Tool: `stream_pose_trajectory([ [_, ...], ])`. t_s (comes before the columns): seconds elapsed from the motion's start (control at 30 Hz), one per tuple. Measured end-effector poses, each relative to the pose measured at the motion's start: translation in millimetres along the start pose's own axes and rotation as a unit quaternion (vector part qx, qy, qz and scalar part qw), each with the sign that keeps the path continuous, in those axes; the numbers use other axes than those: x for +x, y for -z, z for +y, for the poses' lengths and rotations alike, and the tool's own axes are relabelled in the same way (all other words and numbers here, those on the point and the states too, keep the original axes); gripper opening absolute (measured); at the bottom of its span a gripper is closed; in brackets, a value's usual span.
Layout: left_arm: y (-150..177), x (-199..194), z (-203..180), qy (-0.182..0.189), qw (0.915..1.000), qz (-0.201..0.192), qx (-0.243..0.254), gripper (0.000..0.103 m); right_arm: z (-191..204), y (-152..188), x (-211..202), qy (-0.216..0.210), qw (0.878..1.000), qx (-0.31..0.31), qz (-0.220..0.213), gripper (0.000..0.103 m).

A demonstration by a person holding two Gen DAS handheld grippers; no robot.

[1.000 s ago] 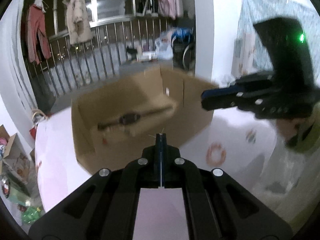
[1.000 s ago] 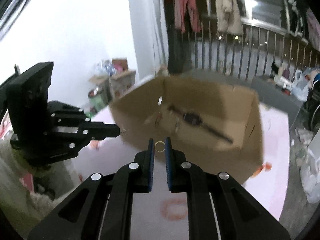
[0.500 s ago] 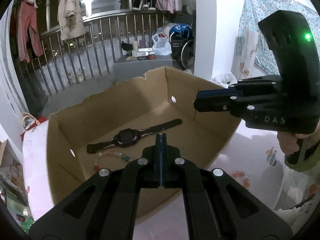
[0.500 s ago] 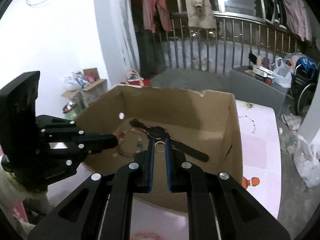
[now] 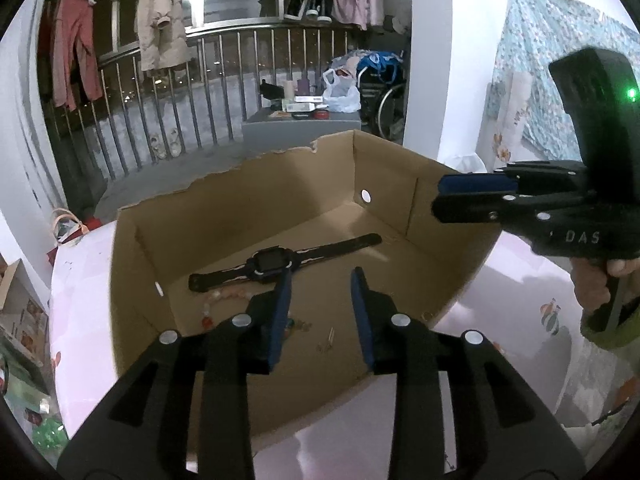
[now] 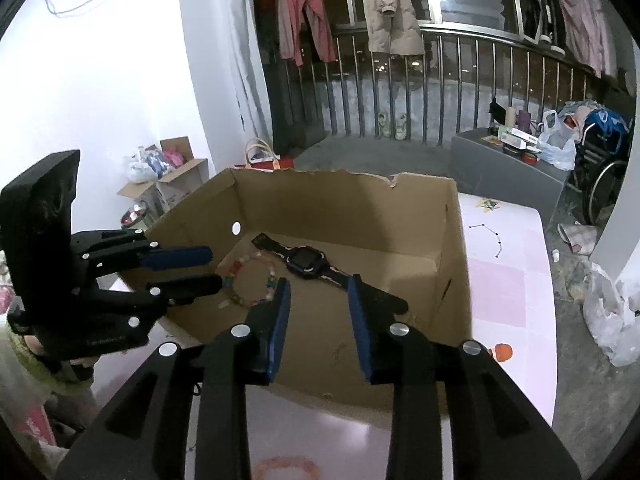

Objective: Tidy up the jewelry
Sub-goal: 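Carry the ring into the cardboard box and open the right tool, then move the open right tool back to the pink bracelet while the left tool opens over the other ring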

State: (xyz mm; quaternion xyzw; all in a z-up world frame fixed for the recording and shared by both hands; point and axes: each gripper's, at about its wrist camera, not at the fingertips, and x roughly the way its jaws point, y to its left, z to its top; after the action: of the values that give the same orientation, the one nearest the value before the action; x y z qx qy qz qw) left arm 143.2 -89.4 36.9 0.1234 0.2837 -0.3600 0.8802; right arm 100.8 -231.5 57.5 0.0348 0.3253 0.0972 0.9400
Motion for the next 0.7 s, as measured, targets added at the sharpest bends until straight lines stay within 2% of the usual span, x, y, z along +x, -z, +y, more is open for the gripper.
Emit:
stream_pose_trajectory([
  [0.23, 17.1, -41.0, -3.3, -0.001, 0.9998, -0.017, -0.006, 0.032, 1.3, 20.7, -30.8, -0.033, 0.999, -0.004, -0.001, 0.031],
  [0.43, 40.2, -70.2, -17.7, 0.034, 0.9993, -0.014, -0.006, 0.035, 11.6, 50.8, -41.7, -0.054, 0.998, -0.006, 0.033, 0.031],
  [0.53, 56.8, -67.4, -28.4, 0.055, 0.9984, 0.004, -0.01, 0.036, 13.4, 69.3, -35.1, -0.07, 0.996, 0.011, 0.061, 0.031],
  [0.7, 77.2, -38.6, -44.5, 0.074, 0.9959, 0.046, -0.022, 0.036, 17.5, 97.8, -19.6, -0.068, 0.992, 0.024, 0.107, 0.031],
])
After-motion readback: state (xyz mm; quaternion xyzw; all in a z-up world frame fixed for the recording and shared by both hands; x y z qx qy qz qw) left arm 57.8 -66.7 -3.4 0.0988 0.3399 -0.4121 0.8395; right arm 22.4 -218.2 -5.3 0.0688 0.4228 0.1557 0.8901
